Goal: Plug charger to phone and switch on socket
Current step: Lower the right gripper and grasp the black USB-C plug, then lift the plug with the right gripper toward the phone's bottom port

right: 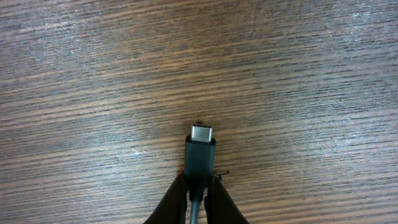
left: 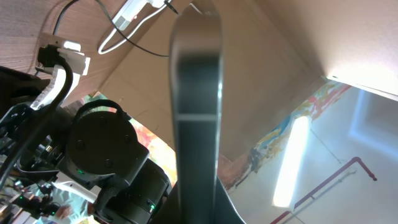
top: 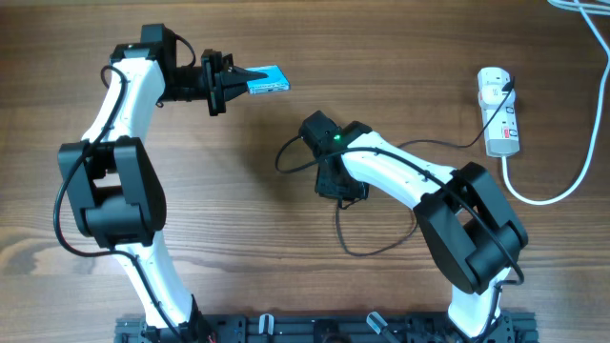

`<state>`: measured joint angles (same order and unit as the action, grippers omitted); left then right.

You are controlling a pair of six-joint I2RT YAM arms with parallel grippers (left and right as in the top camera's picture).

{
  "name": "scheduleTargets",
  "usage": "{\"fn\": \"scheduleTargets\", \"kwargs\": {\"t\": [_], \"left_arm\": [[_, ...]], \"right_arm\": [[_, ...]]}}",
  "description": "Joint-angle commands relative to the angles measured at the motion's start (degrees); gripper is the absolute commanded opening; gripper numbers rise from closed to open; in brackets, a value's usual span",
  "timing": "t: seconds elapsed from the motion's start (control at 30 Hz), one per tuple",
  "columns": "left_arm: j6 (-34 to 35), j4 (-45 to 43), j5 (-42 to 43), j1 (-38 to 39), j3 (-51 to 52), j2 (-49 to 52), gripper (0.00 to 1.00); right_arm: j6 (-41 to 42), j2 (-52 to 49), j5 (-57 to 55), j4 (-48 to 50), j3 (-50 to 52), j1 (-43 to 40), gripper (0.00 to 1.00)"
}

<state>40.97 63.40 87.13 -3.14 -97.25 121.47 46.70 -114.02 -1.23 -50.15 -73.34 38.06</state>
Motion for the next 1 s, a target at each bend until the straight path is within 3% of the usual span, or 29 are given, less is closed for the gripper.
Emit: {"fn": "scheduleTargets", "kwargs": {"t": [0.0,0.17,0.3,0.37,0.5,0.6,0.97], "left_arm": [[-1.4,0.0,3.0,-0.4,-0.8,-1.9,0.04],[-1.4,0.0,3.0,-0.4,-0.8,-1.9,0.04],[-1.4,0.0,3.0,-0.4,-0.8,-1.9,0.04],[-1.4,0.0,3.0,-0.4,-0.8,-1.9,0.04],[-1.4,0.0,3.0,-0.4,-0.8,-1.9,0.04],[-1.4,0.0,3.0,-0.4,-0.8,-1.9,0.04],[-1.4,0.0,3.0,-0.4,-0.8,-1.9,0.04]], "right_arm": [[0.6,-2.8,-0.2,-0.4,0.7,0.0,0.11],[0.0,-2.8,0.0,-0.4,0.7,0.0,0.12],[0.0,-2.8,0.0,-0.7,0.7,0.0,0.28],[0.3,-2.8,0.6,-1.6,0.7,0.0,0.3],[0.5,-2.8,1.3,-1.7,0.7,0.0,0.29],[1.5,-2.8,1.3,-1.7,0.7,0.0,0.19],[2.8,-2.8,2.8,-2.1,0.7,0.0,0.17]]}}
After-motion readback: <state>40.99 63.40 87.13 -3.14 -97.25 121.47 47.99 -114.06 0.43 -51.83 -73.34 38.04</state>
